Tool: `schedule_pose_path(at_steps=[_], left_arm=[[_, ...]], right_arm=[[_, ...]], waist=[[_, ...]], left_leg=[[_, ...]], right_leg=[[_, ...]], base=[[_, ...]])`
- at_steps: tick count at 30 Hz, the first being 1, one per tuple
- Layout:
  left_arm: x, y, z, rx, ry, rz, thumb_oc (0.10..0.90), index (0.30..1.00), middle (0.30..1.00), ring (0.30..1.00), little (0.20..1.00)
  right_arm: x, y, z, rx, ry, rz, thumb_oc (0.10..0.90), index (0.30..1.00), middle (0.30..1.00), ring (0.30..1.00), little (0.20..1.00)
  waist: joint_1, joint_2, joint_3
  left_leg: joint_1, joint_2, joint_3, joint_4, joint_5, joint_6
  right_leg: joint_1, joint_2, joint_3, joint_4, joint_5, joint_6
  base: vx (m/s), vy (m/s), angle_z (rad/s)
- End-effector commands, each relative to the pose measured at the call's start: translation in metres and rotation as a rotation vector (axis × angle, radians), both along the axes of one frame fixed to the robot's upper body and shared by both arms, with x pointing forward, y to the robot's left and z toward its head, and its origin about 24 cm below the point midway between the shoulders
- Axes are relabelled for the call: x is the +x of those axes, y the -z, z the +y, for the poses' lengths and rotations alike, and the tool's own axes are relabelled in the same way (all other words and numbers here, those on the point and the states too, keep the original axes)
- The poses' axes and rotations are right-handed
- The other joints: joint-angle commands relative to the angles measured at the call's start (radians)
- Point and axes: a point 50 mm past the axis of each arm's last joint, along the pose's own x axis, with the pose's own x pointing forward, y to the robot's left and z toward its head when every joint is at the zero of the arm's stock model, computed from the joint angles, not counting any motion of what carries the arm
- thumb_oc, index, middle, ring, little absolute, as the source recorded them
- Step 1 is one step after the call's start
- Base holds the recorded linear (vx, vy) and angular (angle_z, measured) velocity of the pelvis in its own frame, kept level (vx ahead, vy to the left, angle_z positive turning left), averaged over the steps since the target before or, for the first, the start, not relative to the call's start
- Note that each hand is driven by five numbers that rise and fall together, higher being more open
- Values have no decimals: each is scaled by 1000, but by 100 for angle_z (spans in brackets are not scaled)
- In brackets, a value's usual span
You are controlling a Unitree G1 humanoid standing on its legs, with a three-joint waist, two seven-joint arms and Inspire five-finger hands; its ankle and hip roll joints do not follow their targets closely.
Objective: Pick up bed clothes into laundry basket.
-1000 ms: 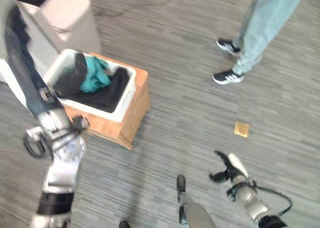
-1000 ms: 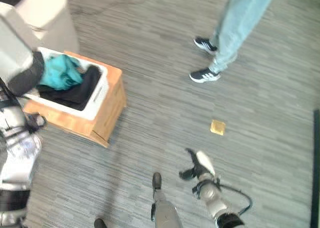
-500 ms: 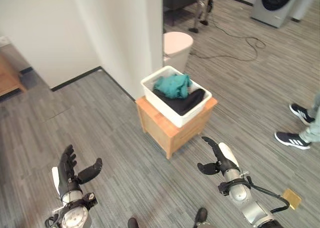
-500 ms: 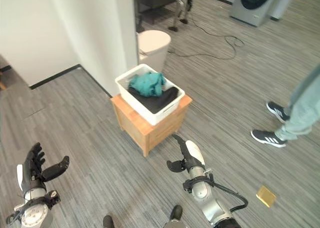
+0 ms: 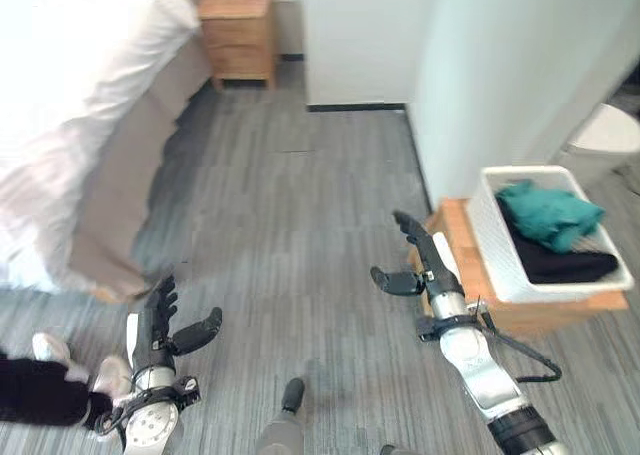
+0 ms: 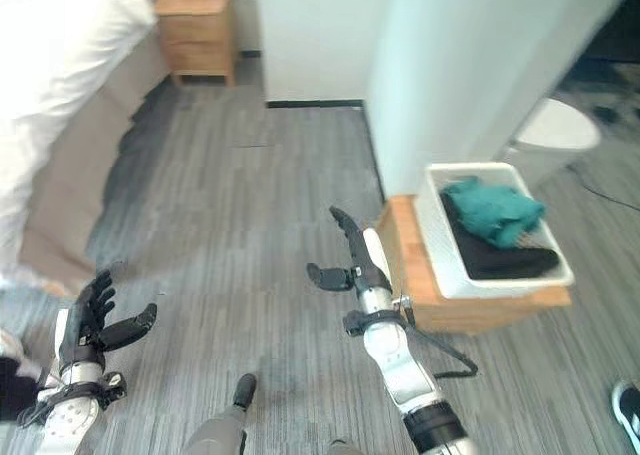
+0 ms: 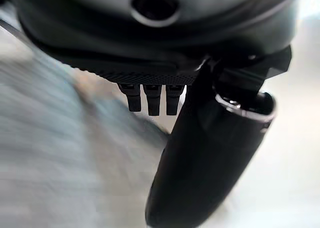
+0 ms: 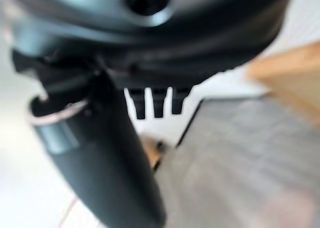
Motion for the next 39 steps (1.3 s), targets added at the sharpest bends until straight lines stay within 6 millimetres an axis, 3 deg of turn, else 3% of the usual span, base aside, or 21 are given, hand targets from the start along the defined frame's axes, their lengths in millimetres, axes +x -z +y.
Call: schedule_pose_path(at_steps=[1, 3, 4, 6, 9, 11, 13, 14, 16, 17, 18, 20, 21, 22, 23, 24, 25, 27, 30, 31, 39], left_arm=[[16, -46, 25, 67, -75, -265, 800, 900, 900, 900, 900], [19, -45, 29, 41, -99, -275, 800, 900, 900, 900, 900], [20, -45, 31, 42, -109, -275, 800, 900, 900, 900, 900], [21, -48, 33, 46, -115, -286, 800, 900, 900, 900, 900], [22, -50, 29, 21, -105, -313, 800, 900, 900, 900, 900], [17, -45, 28, -2, -96, -290, 800, 900, 900, 900, 900], [8, -35, 26, -21, -87, -227, 800, 900, 900, 900, 900], [14, -33, 20, 3, -57, -194, 800, 900, 900, 900, 900], [25, -33, 26, 20, -51, -176, 800, 900, 900, 900, 900], [31, -36, 28, 56, -23, -163, 800, 900, 900, 900, 900], [33, -38, 26, 84, 11, -156, 800, 900, 900, 900, 900], [39, -43, 25, 115, 44, -167, 800, 900, 900, 900, 900], [16, -42, 63, 431, -4, 55, 800, 900, 900, 900, 900], [24, -59, 56, 578, 59, 35, 800, 900, 900, 900, 900], [49, -59, 10, 297, 151, -172, 800, 900, 900, 900, 900], [60, -56, -9, 218, 232, -203, 800, 900, 900, 900, 900], [69, -59, -15, 207, 248, -227, 800, 900, 900, 900, 900], [72, -70, 11, 175, 206, -267, 800, 900, 900, 900, 900], [73, -71, 12, 179, 206, -268, 800, 900, 900, 900, 900], [74, -74, 15, 160, 103, -314, 800, 900, 900, 900, 900], [55, -47, 3, 74, 110, -231, 800, 900, 900, 900, 900]], right_arm=[[24, -82, -2, -70, -20, -353, 800, 900, 900, 900, 900], [28, -96, -4, -94, -13, -392, 800, 900, 900, 900, 900], [26, -100, -3, -88, -14, -407, 800, 900, 900, 900, 900], [23, -101, -1, -68, -26, -409, 800, 900, 900, 900, 900], [20, -85, -12, -33, 0, -332, 800, 900, 900, 900, 900], [15, -71, -24, 10, 29, -264, 800, 900, 900, 900, 900], [8, -58, -39, 56, 76, -207, 800, 900, 900, 900, 900], [1, -50, -35, 79, 61, -185, 800, 900, 900, 900, 900], [-6, -39, -46, 17, 104, -142, 800, 900, 900, 900, 900], [-10, -32, -51, 11, 136, -113, 800, 900, 900, 900, 900], [-12, -27, -54, 20, 155, -93, 800, 900, 900, 900, 900], [-15, -22, -57, 40, 177, -88, 800, 900, 900, 900, 900], [-16, -18, -66, 56, 218, -72, 800, 900, 900, 900, 900], [-25, -19, -76, 96, 279, -114, 800, 900, 900, 900, 900], [-27, -17, -70, 126, 277, -118, 800, 900, 900, 900, 900], [-30, -14, -72, 138, 297, -117, 800, 900, 900, 900, 900], [-34, -9, -76, 168, 332, -109, 800, 900, 900, 900, 900], [-39, 5, -85, 241, 399, -63, 800, 900, 900, 900, 900], [-38, 5, -84, 245, 398, -64, 800, 900, 900, 900, 900], [-36, 18, -65, 349, 365, -24, 800, 900, 900, 900, 900], [-39, 31, -64, 282, 325, 62, 800, 900, 900, 900, 900]], waist=[[53, -19, -1], [24, -1, 4], [12, -1, -1], [-7, -10, -8], [-25, -30, -33], [-45, -49, -63], [-60, -52, -98], [-75, -55, -106], [-62, -69, -129], [-63, -96, -126], [-70, -118, -118], [-69, -133, -115], [-68, -124, -108], [-84, -125, -92], [-103, -134, -87], [-111, -133, -85], [-120, -134, -81], [-143, -138, -79], [-144, -141, -79], [-118, -166, -89], [-108, -144, -151]], left_leg=[[-103, -91, 198, -18, -4, -136], [-93, 20, 427, 9, -20, -129], [-80, 63, 474, 27, -33, -122], [-49, 119, 461, 73, -66, -132], [24, 246, 442, 68, -61, -167], [77, 309, 468, 31, -47, -205], [110, 334, 532, -37, -30, -220], [113, 314, 541, -47, -34, -214], [110, 274, 535, -49, -58, -200], [107, 225, 505, -47, -87, -172], [109, 186, 481, -37, -110, -152], [107, 163, 462, -27, -131, -135], [117, 142, 432, -28, -144, -118], [120, 111, 388, -33, -140, -92], [127, 94, 358, -39, -142, -85], [135, 81, 325, -46, -146, -80], [138, 71, 292, -51, -145, -76], [157, 32, 220, -56, -168, -61], [154, 33, 218, -53, -170, -61], [154, 27, 213, 2, -215, -60], [223, 42, 234, -32, -237, -68]], right_leg=[[120, 4, -60, -370, 107, -8], [92, -33, -190, -365, 137, 11], [87, -52, -242, -370, 159, 16], [90, -115, -343, -368, 192, 22], [97, -206, -475, -352, 241, 41], [119, -247, -523, -340, 248, 59], [131, -291, -578, -318, 272, 86], [146, -311, -590, -312, 288, 98], [180, -375, -649, -262, 334, 117], [199, -418, -665, -219, 389, 143], [205, -447, -652, -178, 441, 153], [199, -459, -623, -144, 468, 159], [180, -442, -565, -114, 455, 150], [85, -339, -430, -118, 366, 100], [48, -279, -372, -141, 323, 95], [24, -217, -340, -160, 280, 83], [1, -171, -317, -170, 268, 74], [-43, -87, -243, -230, 268, 72], [-40, -86, -245, -237, 271, 71], [-4, -105, -244, -302, 312, 80], [60, -114, -255, -375, 345, 85]], base=[[-382, 120, 163], [-381, 89, 195], [-316, 73, 189], [-312, 153, 214], [-264, 258, 201], [-64, 332, 180], [-3, 388, 176], [5, 455, 154], [96, 446, 151], [162, 345, 148], [148, 303, 140], [95, 189, 94], [97, 274, 81], [190, 308, 112], [244, 229, 179], [274, 103, 179], [281, 75, 154], [245, 53, 98], [71, -9, 104], [131, -57, 8], [118, 30, -13]])
